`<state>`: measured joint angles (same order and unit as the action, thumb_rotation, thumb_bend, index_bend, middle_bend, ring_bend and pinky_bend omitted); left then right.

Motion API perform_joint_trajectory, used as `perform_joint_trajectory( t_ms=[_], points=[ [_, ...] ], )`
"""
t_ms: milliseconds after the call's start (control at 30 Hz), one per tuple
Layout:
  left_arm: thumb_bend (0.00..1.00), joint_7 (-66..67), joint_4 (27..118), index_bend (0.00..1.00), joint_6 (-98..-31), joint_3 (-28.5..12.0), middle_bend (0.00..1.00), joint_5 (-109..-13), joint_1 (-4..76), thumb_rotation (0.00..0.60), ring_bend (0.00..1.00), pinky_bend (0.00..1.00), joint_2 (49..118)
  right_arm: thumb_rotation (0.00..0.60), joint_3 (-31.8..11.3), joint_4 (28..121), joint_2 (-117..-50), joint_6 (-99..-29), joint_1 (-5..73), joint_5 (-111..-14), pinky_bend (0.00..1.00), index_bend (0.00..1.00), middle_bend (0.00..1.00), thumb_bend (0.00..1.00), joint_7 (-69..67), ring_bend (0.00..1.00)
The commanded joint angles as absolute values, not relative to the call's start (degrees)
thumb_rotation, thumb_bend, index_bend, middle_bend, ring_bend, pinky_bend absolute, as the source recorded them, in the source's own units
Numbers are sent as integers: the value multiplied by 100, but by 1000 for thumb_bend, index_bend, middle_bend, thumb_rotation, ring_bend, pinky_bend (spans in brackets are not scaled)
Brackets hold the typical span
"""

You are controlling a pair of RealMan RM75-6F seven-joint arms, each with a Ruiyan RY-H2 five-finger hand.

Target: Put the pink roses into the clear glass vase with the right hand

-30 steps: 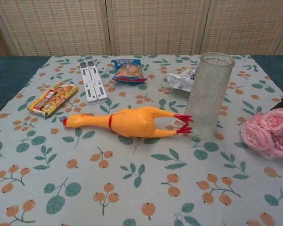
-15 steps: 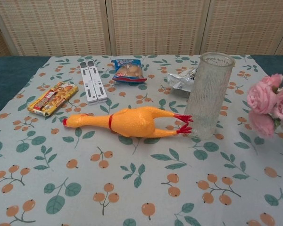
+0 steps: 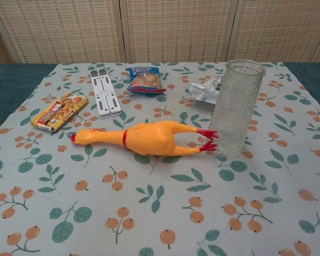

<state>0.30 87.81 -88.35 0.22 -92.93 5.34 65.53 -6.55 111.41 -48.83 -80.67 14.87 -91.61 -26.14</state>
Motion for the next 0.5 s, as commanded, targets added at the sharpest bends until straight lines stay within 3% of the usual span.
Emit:
perform_joint_trajectory(
  t_ms=[33, 200, 500],
  points=[
    [373, 31, 8781, 188, -8837, 20, 326, -9289, 533, 600, 336, 479, 6552, 600, -778, 11637, -4559, -8086, 1659, -9533, 986, 910, 887, 638, -3740, 1000],
    [371, 23, 8773, 188, -8839, 16, 326, -9275, 528, 600, 336, 479, 6551, 600, -1038, 11907, -4587, -7581, 2208, -9476, 986, 910, 888, 677, -4335, 1000],
    [371, 9, 8764, 188, -8848, 14, 327, -9279, 526, 600, 336, 479, 6549, 600, -1349, 12198, -4839, -7305, 2641, -9134, 986, 912, 887, 687, -4626, 1000]
  ],
)
